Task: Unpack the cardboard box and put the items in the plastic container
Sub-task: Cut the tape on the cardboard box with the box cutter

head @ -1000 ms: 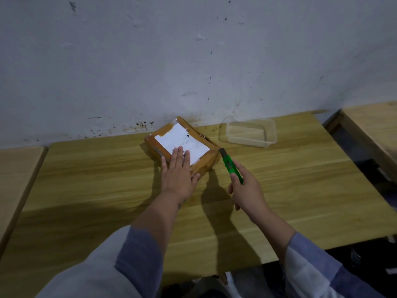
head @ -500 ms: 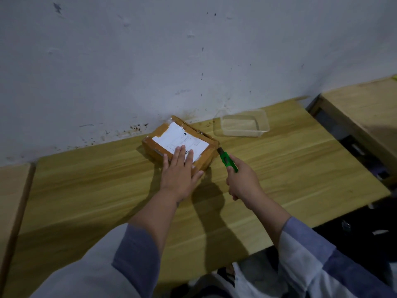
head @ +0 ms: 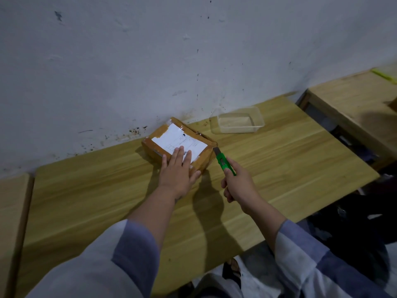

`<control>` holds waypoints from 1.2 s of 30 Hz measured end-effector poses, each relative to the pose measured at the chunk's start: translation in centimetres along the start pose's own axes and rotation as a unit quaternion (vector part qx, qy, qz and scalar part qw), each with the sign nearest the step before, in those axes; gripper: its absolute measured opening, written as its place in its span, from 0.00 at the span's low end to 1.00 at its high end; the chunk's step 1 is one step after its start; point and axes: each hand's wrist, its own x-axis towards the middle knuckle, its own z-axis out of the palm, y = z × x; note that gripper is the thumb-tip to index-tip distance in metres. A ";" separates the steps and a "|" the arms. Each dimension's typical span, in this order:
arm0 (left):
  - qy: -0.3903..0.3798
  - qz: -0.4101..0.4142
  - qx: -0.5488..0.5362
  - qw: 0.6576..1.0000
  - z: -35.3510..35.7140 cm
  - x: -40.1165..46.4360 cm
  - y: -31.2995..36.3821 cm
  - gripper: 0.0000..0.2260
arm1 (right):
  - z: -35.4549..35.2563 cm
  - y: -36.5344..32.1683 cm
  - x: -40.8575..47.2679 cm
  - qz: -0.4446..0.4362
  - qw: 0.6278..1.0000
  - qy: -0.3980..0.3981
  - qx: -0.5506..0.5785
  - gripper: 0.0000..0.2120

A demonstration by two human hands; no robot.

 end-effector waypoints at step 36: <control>-0.013 -0.010 0.005 1.000 0.1 -0.3 0.4 0.30 | 2.6 -2.2 -1.2 0.113 0.987 -0.011 0.110 0.20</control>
